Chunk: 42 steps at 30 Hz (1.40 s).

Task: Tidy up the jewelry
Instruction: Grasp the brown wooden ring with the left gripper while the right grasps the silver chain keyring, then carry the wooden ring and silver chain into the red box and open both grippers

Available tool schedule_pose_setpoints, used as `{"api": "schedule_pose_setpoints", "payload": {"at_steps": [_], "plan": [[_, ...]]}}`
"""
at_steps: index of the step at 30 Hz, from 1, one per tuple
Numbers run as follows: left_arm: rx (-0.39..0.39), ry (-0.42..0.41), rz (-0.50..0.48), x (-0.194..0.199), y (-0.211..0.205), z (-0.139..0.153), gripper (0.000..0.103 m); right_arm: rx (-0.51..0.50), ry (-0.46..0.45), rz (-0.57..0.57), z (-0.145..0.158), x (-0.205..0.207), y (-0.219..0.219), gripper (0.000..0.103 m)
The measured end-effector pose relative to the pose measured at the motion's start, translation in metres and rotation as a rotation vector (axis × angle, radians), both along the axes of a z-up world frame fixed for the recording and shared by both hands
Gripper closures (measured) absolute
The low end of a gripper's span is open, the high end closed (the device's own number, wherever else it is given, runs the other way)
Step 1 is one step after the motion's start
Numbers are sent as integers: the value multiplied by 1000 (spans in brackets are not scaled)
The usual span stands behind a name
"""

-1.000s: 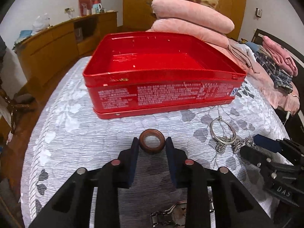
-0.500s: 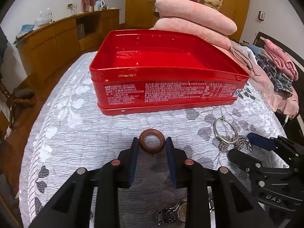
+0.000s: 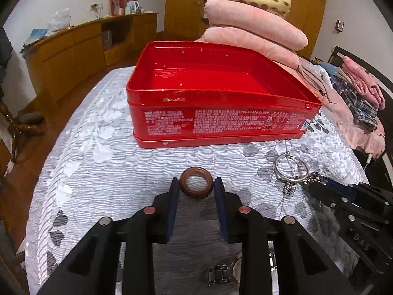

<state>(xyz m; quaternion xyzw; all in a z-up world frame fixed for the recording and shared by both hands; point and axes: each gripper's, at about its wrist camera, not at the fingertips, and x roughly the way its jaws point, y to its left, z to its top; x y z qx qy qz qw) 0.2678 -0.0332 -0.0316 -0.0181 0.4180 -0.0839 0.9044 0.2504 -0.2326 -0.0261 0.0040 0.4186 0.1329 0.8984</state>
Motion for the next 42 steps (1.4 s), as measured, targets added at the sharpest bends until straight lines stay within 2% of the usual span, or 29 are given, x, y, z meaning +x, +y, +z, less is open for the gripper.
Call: {"api": "schedule_pose_setpoints", "payload": {"at_steps": [12,19,30,36,42], "plan": [[-7,-58,3,-13,0,20,74,48,-89,-5,37,-17,-3,90],[7,-88,-3,-13,-4,35,74,33,-86,-25,45,-11,-2,90],[0,-132,8,5,-8,57,74,35,-113,-33,66,14,-2,90],[-10,-166,24,24,-9,77,74,35,-144,-28,91,39,2,90],[-8,-184,54,51,-8,91,74,30,-146,-34,101,67,7,90]]}}
